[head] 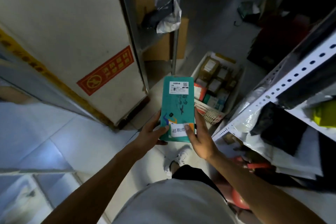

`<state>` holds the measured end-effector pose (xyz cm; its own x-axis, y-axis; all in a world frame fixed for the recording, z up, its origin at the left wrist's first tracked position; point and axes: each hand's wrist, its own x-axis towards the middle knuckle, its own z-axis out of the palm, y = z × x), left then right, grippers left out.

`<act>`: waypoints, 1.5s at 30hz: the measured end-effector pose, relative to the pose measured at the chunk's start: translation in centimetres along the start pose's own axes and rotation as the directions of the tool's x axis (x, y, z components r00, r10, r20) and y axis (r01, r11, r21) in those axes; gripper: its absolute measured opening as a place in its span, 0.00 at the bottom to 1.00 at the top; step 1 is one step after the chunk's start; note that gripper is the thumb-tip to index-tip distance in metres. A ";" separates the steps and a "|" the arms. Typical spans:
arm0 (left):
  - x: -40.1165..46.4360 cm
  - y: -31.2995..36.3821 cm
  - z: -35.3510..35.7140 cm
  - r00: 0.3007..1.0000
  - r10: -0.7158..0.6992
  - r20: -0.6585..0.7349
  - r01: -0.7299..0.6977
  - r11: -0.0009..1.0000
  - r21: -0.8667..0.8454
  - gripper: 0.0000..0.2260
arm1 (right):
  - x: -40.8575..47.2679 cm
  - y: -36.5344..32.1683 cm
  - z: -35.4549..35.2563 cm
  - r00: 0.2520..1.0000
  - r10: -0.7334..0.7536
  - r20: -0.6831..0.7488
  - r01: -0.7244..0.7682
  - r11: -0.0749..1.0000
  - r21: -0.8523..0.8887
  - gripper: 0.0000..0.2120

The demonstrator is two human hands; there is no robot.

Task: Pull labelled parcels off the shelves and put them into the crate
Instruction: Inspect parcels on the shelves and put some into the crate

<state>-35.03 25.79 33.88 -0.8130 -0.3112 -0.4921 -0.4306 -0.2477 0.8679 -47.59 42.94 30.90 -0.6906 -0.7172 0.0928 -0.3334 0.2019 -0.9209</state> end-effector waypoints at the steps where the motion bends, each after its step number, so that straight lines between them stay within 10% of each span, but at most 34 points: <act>1: 1.6 0.7 0.1 1.000 -0.010 0.013 0.010 1.000 0.013 0.26 | 1.4 0.6 -0.6 1.000 0.015 -0.007 -0.015 1.000 -0.002 0.32; 27: 37.6 13.9 5.6 0.911 -0.311 0.272 0.254 0.941 0.223 0.32 | 24.4 14.8 -11.9 0.820 0.543 -0.182 -0.519 0.839 0.165 0.41; 32: 48.7 16.7 6.3 0.875 -0.358 0.325 0.239 0.905 0.353 0.35 | 31.3 19.0 -13.5 0.686 0.681 -0.256 -0.640 0.732 0.233 0.37; 40: 65.6 12.9 10.9 0.703 -0.537 0.467 0.256 0.803 0.538 0.47 | 38.3 29.1 -13.9 0.401 0.854 -0.330 -0.747 0.514 0.421 0.58; 45: 75.2 4.6 16.3 0.622 -0.608 0.494 0.272 0.758 0.593 0.42 | 40.5 40.3 -14.3 0.304 0.894 -0.331 -0.890 0.390 0.237 0.70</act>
<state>-104.50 16.19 2.00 -0.4369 0.4101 -0.8006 -0.7797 0.2712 0.5644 -98.21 31.54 2.96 -0.7199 0.1832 -0.6695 0.6364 0.5592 -0.5313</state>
